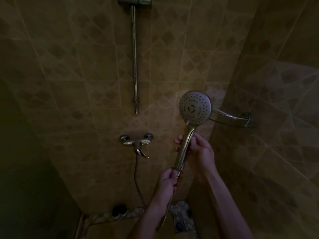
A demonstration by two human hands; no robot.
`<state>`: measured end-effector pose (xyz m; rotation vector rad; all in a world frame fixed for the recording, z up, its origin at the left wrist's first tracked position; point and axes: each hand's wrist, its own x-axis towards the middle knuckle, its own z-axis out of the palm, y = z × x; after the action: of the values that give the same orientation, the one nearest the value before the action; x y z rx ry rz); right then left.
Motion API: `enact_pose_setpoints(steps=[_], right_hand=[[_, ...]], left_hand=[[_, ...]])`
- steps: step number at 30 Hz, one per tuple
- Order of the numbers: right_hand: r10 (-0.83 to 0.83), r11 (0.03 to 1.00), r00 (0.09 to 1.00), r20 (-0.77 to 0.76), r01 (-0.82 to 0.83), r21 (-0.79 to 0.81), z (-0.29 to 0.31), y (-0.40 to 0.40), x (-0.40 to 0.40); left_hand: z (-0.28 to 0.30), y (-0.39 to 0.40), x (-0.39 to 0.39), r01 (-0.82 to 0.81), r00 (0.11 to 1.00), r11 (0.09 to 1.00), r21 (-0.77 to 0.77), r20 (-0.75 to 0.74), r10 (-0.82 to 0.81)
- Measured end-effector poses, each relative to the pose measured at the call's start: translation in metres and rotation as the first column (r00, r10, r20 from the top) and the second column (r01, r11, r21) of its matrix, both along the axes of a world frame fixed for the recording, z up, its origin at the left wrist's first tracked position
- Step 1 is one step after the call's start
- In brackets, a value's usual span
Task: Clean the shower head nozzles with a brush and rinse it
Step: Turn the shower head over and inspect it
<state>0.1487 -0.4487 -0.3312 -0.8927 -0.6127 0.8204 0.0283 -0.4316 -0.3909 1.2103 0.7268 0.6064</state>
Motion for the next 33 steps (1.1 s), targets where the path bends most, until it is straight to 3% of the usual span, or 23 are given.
enact_pose_setpoints(steps=[3, 8, 14, 19, 22, 29, 33], right_hand=[[0.044, 0.996, 0.998, -0.047, -0.040, 0.074, 0.004, 0.001, -0.004], [-0.031, 0.999, 0.992, 0.121, 0.032, -0.007, 0.004, 0.004, -0.003], [-0.046, 0.999, 0.990, 0.135, 0.048, -0.012, 0.004, 0.008, -0.003], [0.018, 0.997, 0.997, -0.071, -0.013, 0.071, 0.004, 0.009, -0.001], [0.043, 0.996, 0.999, -0.027, -0.041, 0.079, 0.003, 0.010, -0.001], [-0.059, 0.997, 0.997, 0.054, 0.061, -0.036, 0.000, 0.006, 0.004], [-0.027, 0.998, 0.983, 0.179, 0.037, -0.053, 0.003, 0.002, 0.006]], left_hand=[[0.002, 0.004, 0.000, -0.021, 1.000, 1.000, -0.004, 0.008, 0.021], [-0.002, 0.006, -0.003, -0.012, 1.000, 1.000, 0.021, -0.020, 0.012], [0.005, 0.007, -0.004, -0.018, 1.000, 0.999, 0.029, -0.005, 0.018], [0.012, 0.009, -0.007, -0.020, 1.000, 1.000, 0.010, 0.018, 0.020], [0.012, 0.008, -0.005, -0.032, 0.999, 0.999, 0.006, 0.027, 0.032], [0.010, 0.013, -0.006, -0.019, 1.000, 1.000, 0.005, -0.011, 0.019], [0.010, 0.009, -0.006, -0.007, 1.000, 1.000, 0.009, -0.021, 0.007]])
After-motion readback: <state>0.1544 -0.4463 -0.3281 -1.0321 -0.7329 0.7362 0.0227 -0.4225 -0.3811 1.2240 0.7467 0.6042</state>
